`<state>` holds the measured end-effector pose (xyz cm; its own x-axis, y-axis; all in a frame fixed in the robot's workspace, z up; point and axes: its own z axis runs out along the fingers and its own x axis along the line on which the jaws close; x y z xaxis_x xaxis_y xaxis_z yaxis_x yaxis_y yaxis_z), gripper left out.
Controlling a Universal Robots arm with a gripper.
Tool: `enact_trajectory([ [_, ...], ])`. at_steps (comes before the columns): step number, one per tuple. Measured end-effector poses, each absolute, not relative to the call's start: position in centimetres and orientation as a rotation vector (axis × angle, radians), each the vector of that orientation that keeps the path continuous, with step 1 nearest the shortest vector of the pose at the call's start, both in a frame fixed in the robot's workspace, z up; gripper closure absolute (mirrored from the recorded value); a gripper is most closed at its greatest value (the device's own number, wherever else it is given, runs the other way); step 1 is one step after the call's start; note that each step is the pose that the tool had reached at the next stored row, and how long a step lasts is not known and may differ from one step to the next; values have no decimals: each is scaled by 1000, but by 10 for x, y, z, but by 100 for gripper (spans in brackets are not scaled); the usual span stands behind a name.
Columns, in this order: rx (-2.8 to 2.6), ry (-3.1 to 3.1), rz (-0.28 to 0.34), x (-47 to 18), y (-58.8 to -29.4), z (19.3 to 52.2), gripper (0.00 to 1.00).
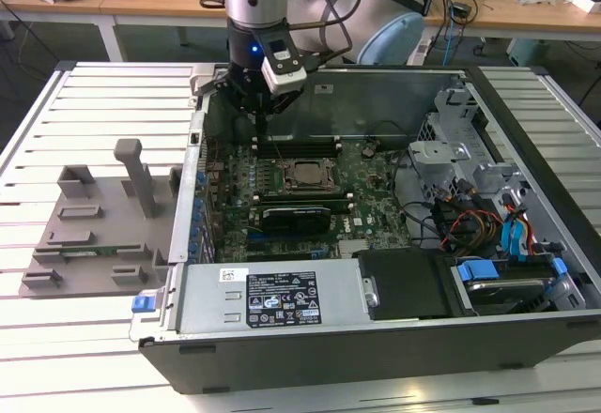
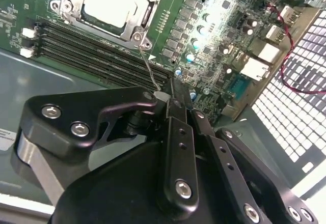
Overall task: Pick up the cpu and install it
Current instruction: 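Install the first cpu locking lever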
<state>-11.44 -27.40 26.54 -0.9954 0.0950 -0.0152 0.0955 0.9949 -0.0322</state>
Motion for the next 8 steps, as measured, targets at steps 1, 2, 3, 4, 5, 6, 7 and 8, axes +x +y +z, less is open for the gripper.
enact_trajectory([
  [1,146,3124,-51,-114,-274,264,89],
  [2,144,3124,-51,-110,-274,263,89],
  [3,144,3124,-51,-109,-274,263,89],
  [4,144,3124,-51,-108,-274,263,89],
  [5,144,3124,-51,-107,-274,263,89],
  [6,143,3124,-51,-106,-274,263,89],
  [7,143,3124,-51,-104,-274,263,89],
  [8,143,3124,-51,-100,-274,263,89],
])
